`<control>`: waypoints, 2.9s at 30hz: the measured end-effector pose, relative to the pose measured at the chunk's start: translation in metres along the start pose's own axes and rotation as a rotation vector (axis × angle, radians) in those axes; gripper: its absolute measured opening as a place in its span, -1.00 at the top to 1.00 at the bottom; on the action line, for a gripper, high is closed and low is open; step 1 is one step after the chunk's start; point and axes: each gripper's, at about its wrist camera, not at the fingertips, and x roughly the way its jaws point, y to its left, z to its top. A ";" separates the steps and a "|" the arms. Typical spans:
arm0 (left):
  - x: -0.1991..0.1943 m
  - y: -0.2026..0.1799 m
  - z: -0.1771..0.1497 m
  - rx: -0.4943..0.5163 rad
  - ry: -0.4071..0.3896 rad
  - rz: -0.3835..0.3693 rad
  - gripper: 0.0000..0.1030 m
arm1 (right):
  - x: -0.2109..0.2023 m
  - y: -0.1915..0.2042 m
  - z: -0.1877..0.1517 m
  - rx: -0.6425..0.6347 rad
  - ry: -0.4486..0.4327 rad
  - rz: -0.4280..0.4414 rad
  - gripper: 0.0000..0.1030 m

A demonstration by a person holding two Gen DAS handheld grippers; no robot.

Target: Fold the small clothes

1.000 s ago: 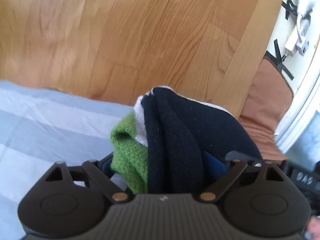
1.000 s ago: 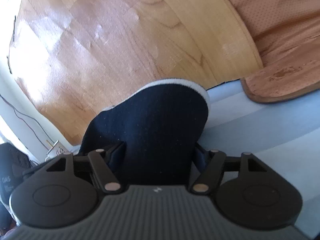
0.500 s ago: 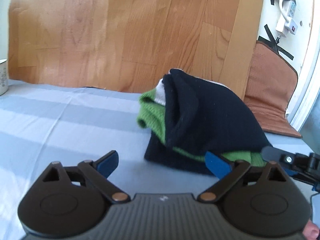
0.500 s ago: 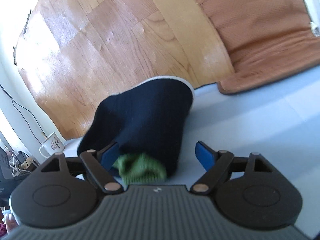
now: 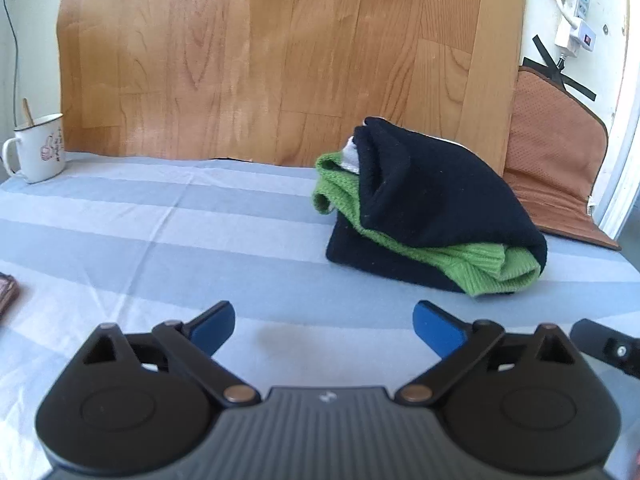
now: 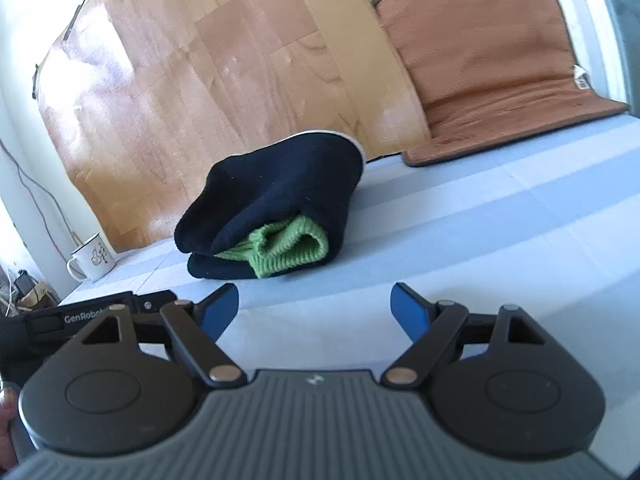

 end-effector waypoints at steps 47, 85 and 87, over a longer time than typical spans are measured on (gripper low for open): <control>-0.002 -0.008 -0.005 0.052 0.000 0.086 -1.00 | -0.001 -0.005 -0.002 0.055 0.017 -0.034 -0.77; 0.017 -0.009 -0.004 0.090 0.127 0.108 -1.00 | 0.001 -0.005 -0.003 0.064 0.014 -0.030 -0.78; 0.017 -0.009 -0.004 0.089 0.125 0.109 -1.00 | 0.001 -0.005 -0.003 0.064 0.014 -0.030 -0.78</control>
